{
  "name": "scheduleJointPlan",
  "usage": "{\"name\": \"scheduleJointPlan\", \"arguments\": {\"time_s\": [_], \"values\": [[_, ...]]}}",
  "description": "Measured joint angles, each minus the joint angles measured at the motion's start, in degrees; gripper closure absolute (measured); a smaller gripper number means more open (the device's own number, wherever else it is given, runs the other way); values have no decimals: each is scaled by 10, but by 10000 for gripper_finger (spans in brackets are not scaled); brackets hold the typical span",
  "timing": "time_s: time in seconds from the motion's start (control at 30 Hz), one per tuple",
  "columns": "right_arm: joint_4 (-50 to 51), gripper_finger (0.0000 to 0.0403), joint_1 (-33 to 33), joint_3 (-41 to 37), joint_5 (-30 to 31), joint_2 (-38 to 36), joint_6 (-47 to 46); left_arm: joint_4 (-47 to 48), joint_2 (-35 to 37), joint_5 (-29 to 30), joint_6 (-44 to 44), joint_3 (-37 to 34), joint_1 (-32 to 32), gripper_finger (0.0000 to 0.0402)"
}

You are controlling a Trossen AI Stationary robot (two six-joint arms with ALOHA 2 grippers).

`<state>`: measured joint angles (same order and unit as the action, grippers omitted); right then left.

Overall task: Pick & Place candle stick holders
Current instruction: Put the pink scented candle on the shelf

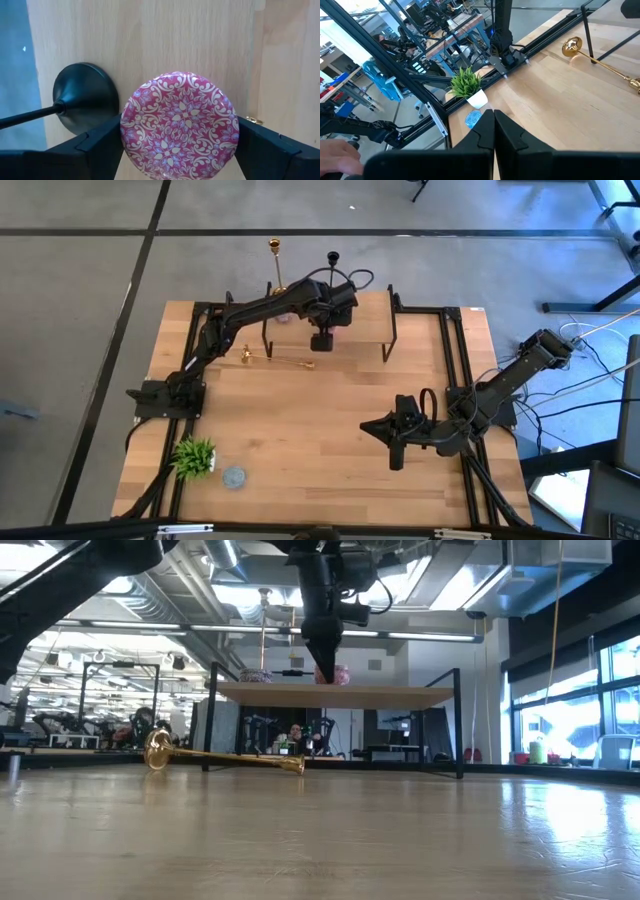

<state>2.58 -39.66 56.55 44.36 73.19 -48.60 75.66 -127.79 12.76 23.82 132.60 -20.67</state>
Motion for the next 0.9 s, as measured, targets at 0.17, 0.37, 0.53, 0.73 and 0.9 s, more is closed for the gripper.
{"name": "scheduleJointPlan", "arguments": {"time_s": [0.17, 0.37, 0.53, 0.73, 0.9], "values": [[0, 402, 0, 0, 0, 0, 4, 0, 0, -1, -7, 0, 4, 78], [0, 402, 0, 0, 0, 0, 4, 0, 0, 19, -14, 0, 9, 78], [1, 402, 0, 0, -2, 0, 4, -4, 0, 39, -15, 0, 11, 78], [2, 402, 0, 0, -2, 0, 6, -4, 0, 40, -16, 0, 11, 78], [2, 402, 0, 0, -2, 0, 6, -4, 0, 40, -21, 0, 11, 77]]}}
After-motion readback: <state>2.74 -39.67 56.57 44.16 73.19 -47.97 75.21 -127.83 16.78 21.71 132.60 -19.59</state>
